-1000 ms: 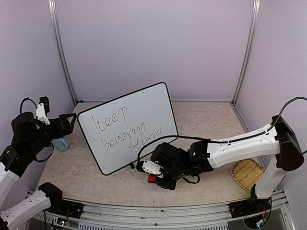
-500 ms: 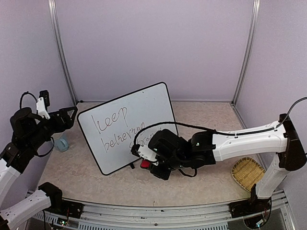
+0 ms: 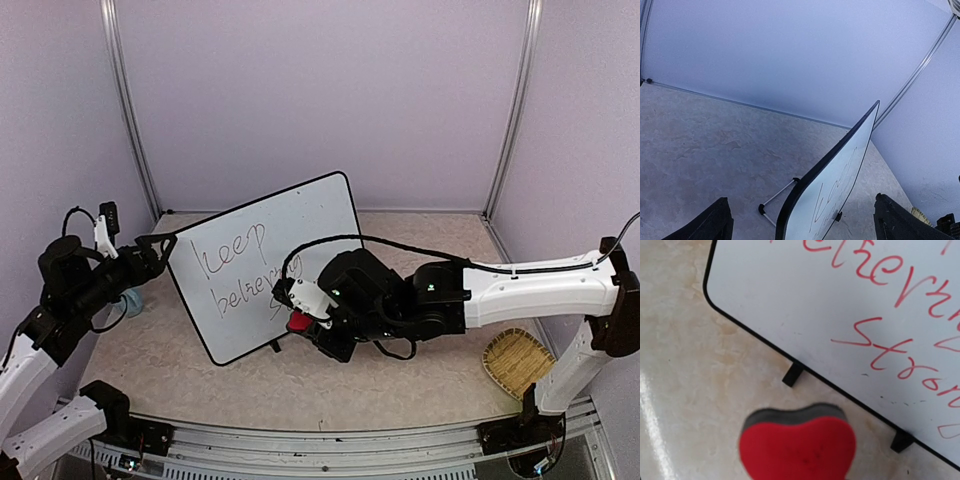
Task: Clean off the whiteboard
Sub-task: Hold the whiteboard at the center of the board.
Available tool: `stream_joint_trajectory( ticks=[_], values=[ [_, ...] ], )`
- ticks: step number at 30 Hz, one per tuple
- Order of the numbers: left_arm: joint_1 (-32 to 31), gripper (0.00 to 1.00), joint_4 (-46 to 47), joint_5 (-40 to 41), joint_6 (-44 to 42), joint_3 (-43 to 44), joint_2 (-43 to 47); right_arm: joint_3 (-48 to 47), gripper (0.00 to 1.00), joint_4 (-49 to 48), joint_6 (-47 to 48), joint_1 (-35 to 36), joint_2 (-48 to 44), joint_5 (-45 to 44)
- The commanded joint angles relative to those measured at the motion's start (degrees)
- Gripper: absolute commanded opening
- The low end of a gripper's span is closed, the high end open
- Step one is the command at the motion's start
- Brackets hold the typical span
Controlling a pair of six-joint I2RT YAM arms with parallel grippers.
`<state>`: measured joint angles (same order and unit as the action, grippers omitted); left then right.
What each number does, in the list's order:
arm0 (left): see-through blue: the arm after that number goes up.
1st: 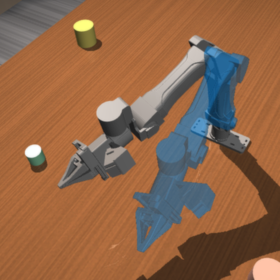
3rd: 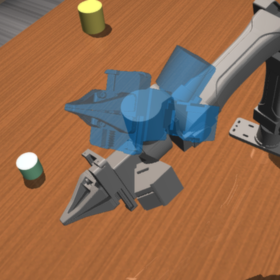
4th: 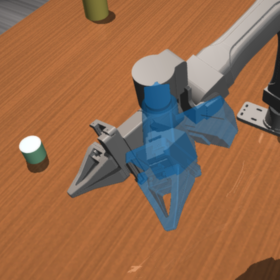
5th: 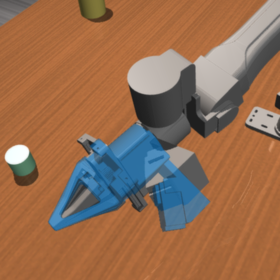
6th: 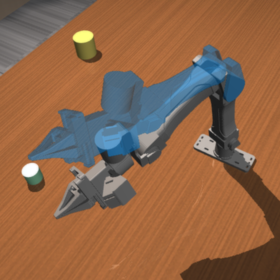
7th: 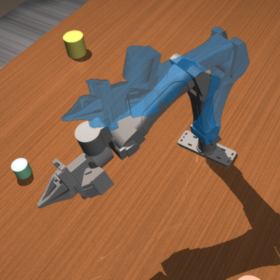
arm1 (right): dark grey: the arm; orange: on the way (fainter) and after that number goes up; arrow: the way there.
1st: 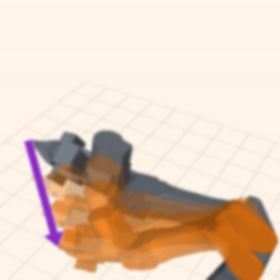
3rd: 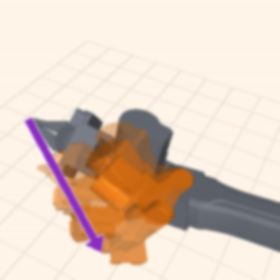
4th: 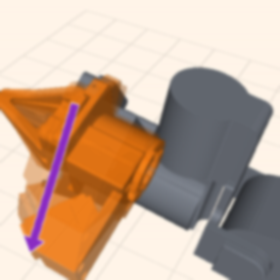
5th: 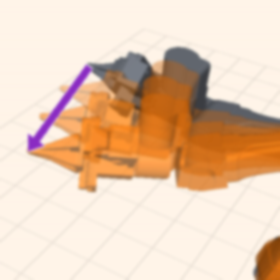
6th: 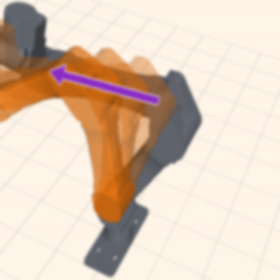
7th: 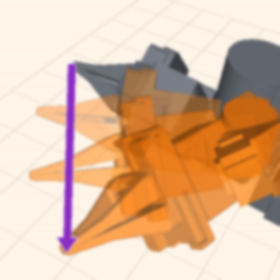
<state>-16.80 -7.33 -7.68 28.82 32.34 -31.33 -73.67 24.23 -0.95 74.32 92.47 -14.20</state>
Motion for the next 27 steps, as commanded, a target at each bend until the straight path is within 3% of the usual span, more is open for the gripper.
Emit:
stream_joint_trajectory(
  ticks=[1,20,27],
  values=[
    [0.44,0.94,4.69,-1.65,1.38,-1.56,0.55,-1.52,0.15,-0.86,0.05,0.62,-1.63,-0.21],
    [0.72,0.52,9.79,-1.00,2.55,-7.50,4.57,-3.50,0.16,-1.75,1.91,0.47,0.56,-0.32],
    [0.87,0.51,11.46,0.02,1.61,-7.62,3.71,-4.88,0.16,-2.46,2.23,0.43,1.53,0.70]
  ],
)
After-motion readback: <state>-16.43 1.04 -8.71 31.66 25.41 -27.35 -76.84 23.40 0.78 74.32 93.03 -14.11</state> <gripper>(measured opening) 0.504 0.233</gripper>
